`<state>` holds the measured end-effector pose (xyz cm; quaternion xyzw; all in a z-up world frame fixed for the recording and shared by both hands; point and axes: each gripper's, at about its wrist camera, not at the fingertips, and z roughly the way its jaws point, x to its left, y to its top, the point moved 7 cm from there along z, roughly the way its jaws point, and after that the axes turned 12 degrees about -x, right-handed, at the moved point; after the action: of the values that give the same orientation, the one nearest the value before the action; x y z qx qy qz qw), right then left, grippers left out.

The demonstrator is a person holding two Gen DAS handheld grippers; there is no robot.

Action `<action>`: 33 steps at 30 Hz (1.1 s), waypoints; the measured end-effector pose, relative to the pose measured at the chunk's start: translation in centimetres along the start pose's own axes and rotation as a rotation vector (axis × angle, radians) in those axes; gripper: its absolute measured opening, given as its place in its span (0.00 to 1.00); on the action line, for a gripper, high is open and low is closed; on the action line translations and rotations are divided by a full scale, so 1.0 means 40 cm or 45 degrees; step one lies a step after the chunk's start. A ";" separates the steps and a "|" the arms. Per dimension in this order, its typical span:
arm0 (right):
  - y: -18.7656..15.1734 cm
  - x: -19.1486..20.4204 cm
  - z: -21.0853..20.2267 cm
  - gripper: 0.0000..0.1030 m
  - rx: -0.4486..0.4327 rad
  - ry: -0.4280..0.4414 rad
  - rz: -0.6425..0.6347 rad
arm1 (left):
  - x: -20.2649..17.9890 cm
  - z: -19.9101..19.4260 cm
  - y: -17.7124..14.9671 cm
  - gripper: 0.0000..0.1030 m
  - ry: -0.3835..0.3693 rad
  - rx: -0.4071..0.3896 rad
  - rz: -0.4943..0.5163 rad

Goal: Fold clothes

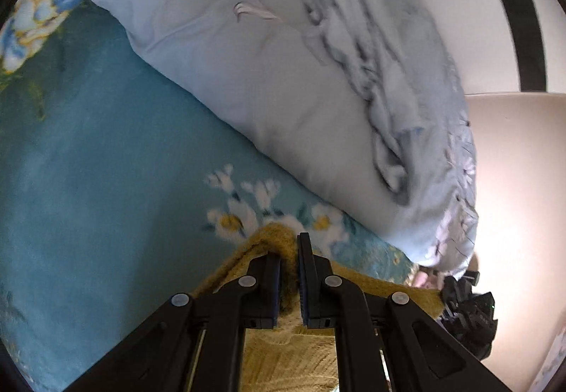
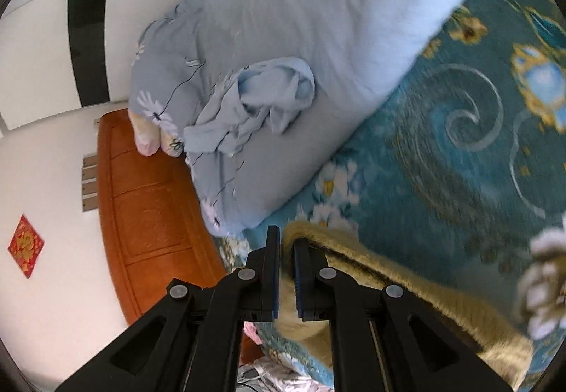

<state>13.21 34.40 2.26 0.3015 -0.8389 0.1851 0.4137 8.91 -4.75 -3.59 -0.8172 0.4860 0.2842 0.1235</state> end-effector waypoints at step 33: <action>0.043 -0.121 -0.049 0.40 -0.172 -0.192 0.060 | 0.330 -0.141 -0.267 0.63 0.098 0.079 -0.137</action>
<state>15.53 38.50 -0.60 0.2662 -0.8850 0.1145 0.3644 24.92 -11.70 -7.53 -0.8482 0.4543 0.2303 0.1452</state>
